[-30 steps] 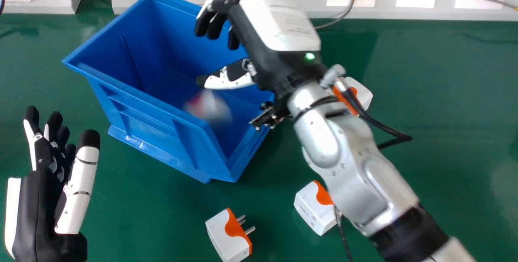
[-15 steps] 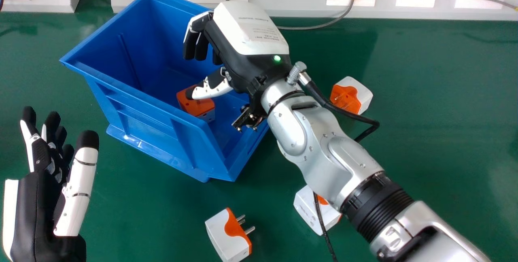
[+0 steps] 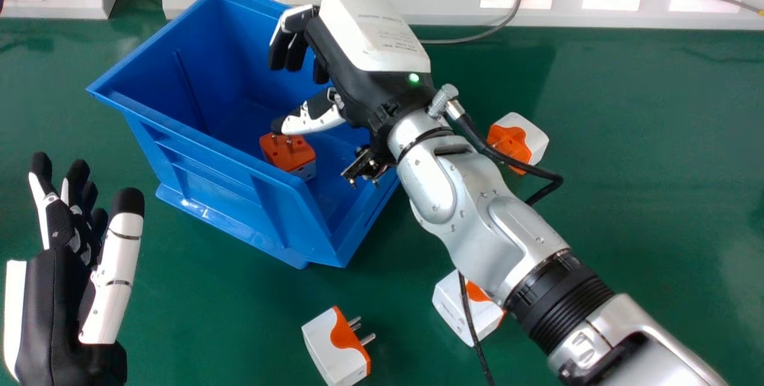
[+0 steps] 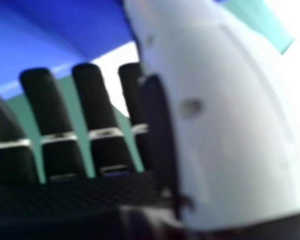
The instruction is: Pick all objects and put in blue box
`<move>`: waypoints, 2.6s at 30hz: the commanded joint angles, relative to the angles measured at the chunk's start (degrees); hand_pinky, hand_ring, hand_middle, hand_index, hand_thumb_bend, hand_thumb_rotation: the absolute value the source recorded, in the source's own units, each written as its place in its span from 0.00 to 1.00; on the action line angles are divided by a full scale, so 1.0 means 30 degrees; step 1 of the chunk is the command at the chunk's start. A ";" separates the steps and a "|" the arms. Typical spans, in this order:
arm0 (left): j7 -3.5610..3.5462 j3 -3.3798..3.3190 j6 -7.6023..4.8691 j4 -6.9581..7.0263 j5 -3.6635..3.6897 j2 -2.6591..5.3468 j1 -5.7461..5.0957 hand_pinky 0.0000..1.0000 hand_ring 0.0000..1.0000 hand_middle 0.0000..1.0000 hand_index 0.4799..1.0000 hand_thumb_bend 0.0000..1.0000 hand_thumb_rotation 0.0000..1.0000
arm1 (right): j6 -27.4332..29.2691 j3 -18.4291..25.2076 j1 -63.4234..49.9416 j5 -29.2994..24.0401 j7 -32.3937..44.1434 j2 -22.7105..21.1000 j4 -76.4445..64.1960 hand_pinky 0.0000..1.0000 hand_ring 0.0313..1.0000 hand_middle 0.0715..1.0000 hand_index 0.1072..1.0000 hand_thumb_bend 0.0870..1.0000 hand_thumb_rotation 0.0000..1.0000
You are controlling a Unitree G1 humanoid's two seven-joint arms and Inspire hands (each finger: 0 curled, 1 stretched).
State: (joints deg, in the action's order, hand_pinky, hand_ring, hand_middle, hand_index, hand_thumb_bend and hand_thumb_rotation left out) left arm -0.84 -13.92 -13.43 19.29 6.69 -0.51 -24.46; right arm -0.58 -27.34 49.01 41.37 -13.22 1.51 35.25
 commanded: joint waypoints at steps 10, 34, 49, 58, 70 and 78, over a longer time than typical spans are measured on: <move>-0.0056 0.0039 -0.0318 0.0097 -0.0155 -0.0102 0.0187 1.00 1.00 1.00 1.00 0.49 0.64 | -0.1518 0.0777 -0.4261 0.0652 0.0094 -0.1254 -0.9198 0.30 0.43 0.55 0.50 0.43 0.00; -0.0268 0.0006 0.0042 0.0133 0.0112 -0.0126 0.0259 1.00 1.00 1.00 1.00 0.55 0.65 | -0.0471 0.3298 -1.9797 0.2582 0.1846 -0.6118 -2.1823 0.93 1.00 1.00 1.00 0.81 0.76; -0.0221 -0.0034 0.0951 0.1182 0.0175 -0.0151 0.0022 1.00 1.00 1.00 1.00 0.52 0.64 | 0.0063 0.2179 -2.5342 0.5658 -0.0605 -0.5833 -1.9514 0.84 0.96 0.99 0.93 0.72 0.62; -0.0351 -0.0210 0.1158 0.1183 0.0398 -0.0356 0.0295 1.00 1.00 1.00 1.00 0.49 0.61 | -0.0731 0.1891 -2.4348 0.6491 -0.1335 -0.5426 -1.6543 0.84 0.95 0.98 0.91 0.70 0.61; -0.0528 -0.0426 0.1612 0.1430 0.0637 -0.0511 0.0339 1.00 1.00 1.00 1.00 0.52 0.62 | -0.1704 0.1539 -2.2121 0.6563 -0.1919 -0.4927 -1.3578 0.79 0.92 0.95 0.89 0.70 0.59; -0.0520 -0.0538 0.1395 0.1094 0.0599 -0.0556 0.0483 1.00 1.00 1.00 1.00 0.52 0.63 | -0.2412 0.1555 -2.0796 0.6288 -0.1934 -0.4720 -1.2253 0.81 0.93 0.95 0.88 0.71 0.56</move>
State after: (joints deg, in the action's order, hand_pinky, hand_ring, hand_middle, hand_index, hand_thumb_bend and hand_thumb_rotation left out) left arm -2.39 -15.00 -8.15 21.69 8.57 -1.62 -23.37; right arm -7.23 -22.77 -14.45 60.52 -18.03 -12.90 -1.39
